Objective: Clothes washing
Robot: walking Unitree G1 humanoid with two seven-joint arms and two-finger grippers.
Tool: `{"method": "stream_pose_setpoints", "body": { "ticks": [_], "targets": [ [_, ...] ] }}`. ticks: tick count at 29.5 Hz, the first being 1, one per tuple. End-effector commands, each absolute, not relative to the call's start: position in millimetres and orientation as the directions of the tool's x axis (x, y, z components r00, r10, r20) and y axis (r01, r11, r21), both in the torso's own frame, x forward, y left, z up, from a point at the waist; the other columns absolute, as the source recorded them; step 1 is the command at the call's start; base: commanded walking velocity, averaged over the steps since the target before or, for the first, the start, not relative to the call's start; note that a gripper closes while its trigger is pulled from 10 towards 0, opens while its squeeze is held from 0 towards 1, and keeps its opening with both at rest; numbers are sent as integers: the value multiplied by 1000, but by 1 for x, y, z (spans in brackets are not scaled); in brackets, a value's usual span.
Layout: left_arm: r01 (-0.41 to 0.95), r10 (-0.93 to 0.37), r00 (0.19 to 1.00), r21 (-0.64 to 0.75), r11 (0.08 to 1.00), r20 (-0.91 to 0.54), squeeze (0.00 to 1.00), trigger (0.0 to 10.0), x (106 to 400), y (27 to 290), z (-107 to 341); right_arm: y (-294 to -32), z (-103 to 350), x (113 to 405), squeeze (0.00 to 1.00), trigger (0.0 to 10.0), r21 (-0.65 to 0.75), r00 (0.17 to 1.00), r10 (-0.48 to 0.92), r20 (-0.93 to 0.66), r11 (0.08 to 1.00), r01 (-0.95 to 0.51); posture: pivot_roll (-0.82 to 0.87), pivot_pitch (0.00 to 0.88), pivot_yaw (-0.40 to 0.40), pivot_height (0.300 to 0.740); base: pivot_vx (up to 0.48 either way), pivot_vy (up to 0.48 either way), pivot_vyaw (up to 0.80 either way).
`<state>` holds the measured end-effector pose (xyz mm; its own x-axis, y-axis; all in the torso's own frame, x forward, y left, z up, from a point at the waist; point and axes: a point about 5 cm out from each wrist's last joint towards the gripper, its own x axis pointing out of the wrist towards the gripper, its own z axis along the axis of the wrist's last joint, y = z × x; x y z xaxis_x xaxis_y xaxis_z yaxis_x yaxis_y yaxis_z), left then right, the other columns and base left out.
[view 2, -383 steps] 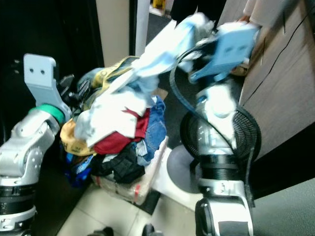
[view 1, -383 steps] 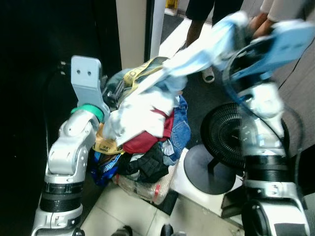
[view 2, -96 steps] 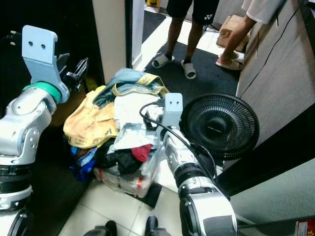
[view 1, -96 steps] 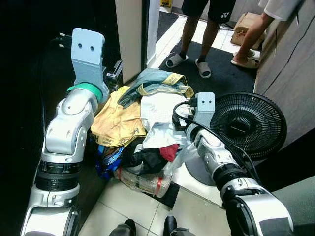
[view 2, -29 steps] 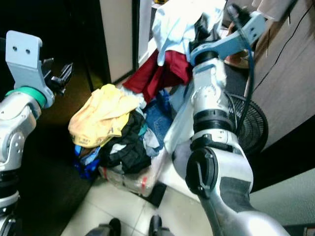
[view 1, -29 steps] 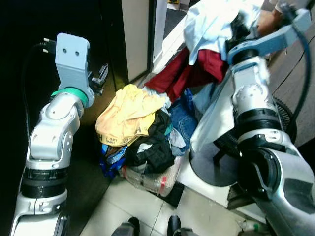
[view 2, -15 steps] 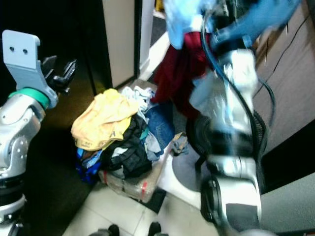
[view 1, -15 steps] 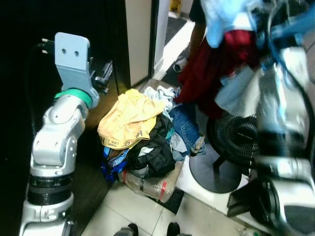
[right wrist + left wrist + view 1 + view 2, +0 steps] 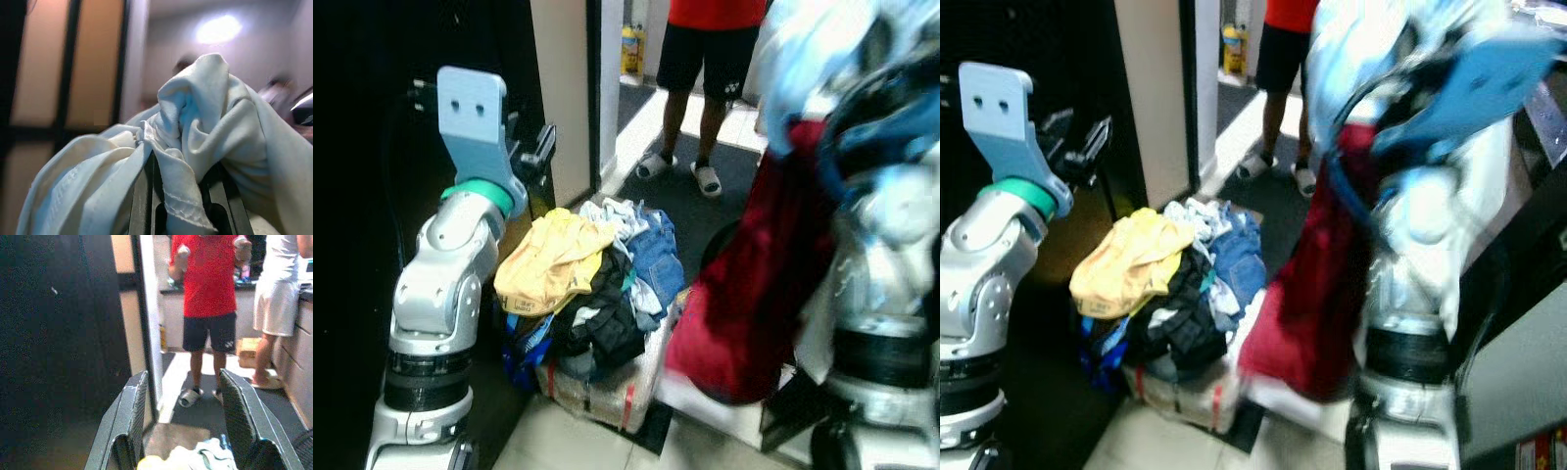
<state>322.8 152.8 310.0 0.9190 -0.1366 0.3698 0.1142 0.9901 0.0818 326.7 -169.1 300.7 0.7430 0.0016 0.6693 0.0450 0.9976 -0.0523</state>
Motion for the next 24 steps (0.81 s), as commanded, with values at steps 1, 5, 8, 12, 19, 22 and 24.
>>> {"method": "stream_pose_setpoints", "body": {
  "ticks": [1, 5, 8, 12, 19, 22, 24],
  "targets": [
    [103, -132, 925, 100, 990, 356, 0, 10000, 320, 156, 303, -170, 291, 330, 0, 10000, -32, 766, -11, 643, 999, 41, 98, 0, 25, 740, 0, 0, 0],
    [72, -105, 935, 108, 992, 339, 0, 10000, 322, 162, 298, -170, 286, 336, 0, 10000, 43, 793, -34, 609, 999, 10, 100, 0, 23, 740, 0, 0, 0],
    [67, -100, 935, 108, 992, 340, 0, 10000, 322, 162, 298, -169, 288, 337, 0, 10000, 43, 788, -32, 614, 999, 7, 106, 0, 20, 740, 0, 0, 0],
    [66, -98, 932, 102, 993, 350, 0, 10000, 323, 162, 300, -163, 292, 338, 0, 10000, 28, 780, -24, 625, 1000, 9, 115, 0, 21, 740, 0, 0, 0],
    [51, -85, 931, 106, 993, 356, 0, 10000, 322, 165, 301, -156, 285, 338, 0, 10000, 25, 789, -14, 615, 1000, -2, 119, 4, 25, 740, 0, 0, 0],
    [46, -81, 931, 106, 993, 355, 0, 10000, 322, 166, 301, -155, 284, 338, 0, 10000, 25, 791, -12, 612, 1000, -4, 119, 6, 26, 740, 0, 0, 0],
    [45, -80, 932, 105, 993, 354, 0, 10000, 323, 165, 301, -155, 283, 338, 0, 10000, 27, 792, -13, 610, 1000, -4, 117, 10, 26, 740, 0, 0, 0]
  ]
}}
